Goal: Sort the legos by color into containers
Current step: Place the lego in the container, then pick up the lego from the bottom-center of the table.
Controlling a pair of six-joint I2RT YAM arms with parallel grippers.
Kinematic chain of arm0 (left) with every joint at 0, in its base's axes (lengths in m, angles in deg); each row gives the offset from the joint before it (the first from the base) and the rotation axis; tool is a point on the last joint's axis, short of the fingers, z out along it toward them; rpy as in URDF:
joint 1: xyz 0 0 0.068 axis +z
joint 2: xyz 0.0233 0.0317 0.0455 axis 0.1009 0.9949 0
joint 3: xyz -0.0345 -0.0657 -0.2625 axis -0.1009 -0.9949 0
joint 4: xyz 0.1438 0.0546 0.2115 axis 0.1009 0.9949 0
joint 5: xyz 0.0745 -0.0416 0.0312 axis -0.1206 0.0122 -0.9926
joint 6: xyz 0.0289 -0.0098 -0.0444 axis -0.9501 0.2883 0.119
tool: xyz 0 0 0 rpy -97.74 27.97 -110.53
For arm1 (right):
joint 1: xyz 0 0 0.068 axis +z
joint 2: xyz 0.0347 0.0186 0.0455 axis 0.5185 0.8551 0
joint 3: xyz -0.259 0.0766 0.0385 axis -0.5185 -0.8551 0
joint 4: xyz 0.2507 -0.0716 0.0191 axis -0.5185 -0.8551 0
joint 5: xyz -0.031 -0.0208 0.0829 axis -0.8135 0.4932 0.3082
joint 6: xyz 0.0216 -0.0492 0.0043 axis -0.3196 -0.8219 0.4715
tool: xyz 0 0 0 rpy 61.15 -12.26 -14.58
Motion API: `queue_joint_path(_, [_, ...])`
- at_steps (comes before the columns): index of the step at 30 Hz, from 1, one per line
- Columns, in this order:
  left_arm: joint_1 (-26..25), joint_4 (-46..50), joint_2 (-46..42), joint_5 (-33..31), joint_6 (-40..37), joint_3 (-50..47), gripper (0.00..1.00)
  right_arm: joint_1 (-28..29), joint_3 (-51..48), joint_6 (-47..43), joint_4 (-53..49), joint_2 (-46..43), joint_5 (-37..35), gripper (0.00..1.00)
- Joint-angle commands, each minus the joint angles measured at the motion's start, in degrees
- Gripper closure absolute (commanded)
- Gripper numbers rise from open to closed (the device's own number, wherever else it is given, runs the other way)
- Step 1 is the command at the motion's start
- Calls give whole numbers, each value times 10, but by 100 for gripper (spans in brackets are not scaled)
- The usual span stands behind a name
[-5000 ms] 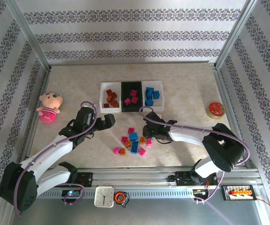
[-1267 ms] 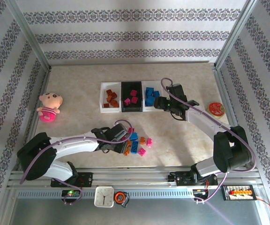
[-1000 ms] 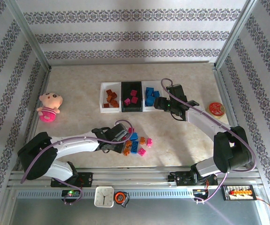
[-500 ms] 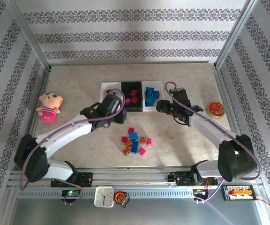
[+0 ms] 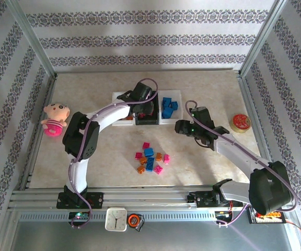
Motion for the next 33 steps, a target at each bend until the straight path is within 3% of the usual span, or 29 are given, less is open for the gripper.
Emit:
queue_joint_path(1, [4, 19, 10, -10, -10, 49, 52, 16, -25, 0, -9, -24, 13, 33])
queue_joint_path(8, [2, -23, -65, 30, 19, 16, 28, 57, -56, 2, -23, -44, 36, 32])
queue_joint_path(13, [-4, -104, -206, 65, 47, -130, 12, 113, -72, 10, -25, -34, 49, 32])
queue_joint_path(15, [-9, -128, -267, 70, 58, -204, 0, 133, -75, 12, -22, -21, 53, 33])
queue_joint_path(22, [-17, -154, -459, 56, 106, -418, 0, 197, -81, 27, -22, 21, 54, 35])
queue_joint_path(27, [-18, -154, -555, 34, 130, -508, 0, 221, -79, 34, -20, 55, 36, 38])
queue_joint_path(33, [-18, -136, -593, 26, 149, -544, 0, 225, -70, 33, -19, 77, 16, 56])
